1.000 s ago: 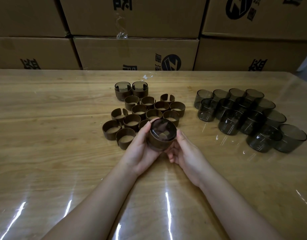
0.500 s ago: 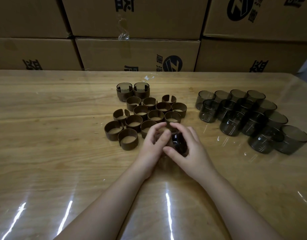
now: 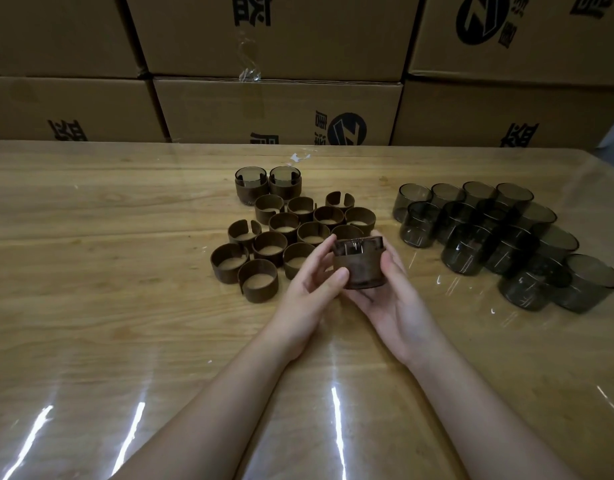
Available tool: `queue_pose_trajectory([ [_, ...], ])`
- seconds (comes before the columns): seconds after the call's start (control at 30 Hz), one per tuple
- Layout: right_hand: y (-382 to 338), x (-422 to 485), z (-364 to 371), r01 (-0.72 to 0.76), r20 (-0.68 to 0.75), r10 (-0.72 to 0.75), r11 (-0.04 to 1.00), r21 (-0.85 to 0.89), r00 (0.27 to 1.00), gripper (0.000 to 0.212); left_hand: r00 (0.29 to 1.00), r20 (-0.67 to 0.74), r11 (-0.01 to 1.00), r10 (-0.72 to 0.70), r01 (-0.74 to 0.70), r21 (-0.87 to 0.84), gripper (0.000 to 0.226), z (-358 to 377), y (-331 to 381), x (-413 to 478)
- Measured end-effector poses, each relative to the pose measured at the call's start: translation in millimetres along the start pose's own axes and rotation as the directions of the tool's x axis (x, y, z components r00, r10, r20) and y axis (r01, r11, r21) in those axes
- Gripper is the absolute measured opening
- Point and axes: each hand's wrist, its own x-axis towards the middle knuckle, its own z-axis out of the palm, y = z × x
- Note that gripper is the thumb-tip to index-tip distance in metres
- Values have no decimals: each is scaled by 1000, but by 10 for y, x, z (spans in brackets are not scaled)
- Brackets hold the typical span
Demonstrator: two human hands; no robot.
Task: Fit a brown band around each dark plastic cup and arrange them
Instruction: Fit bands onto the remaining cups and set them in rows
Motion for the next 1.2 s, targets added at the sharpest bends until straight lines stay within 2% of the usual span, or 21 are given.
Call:
queue_pose_trajectory([
  [0.3, 33, -23, 27, 40, 22, -34, 936, -351, 999, 58, 1000, -24, 998, 16, -17, -56, 59, -18, 1, 3],
  [0.5, 87, -30, 78, 42, 2, -43, 955, -294, 999, 48, 999, 21, 992, -47, 49, -117, 45, -10, 59, 9],
  [0.63, 74, -24, 77, 49, -10, -56, 938, -342, 998, 40, 997, 31, 988, -66, 70, -139, 37, -14, 98, -6],
  [1.2, 85, 1, 119, 142, -2, -161, 876, -461, 987, 28, 998, 48, 989, -39, 46, -142, 30, -10, 94, -5],
])
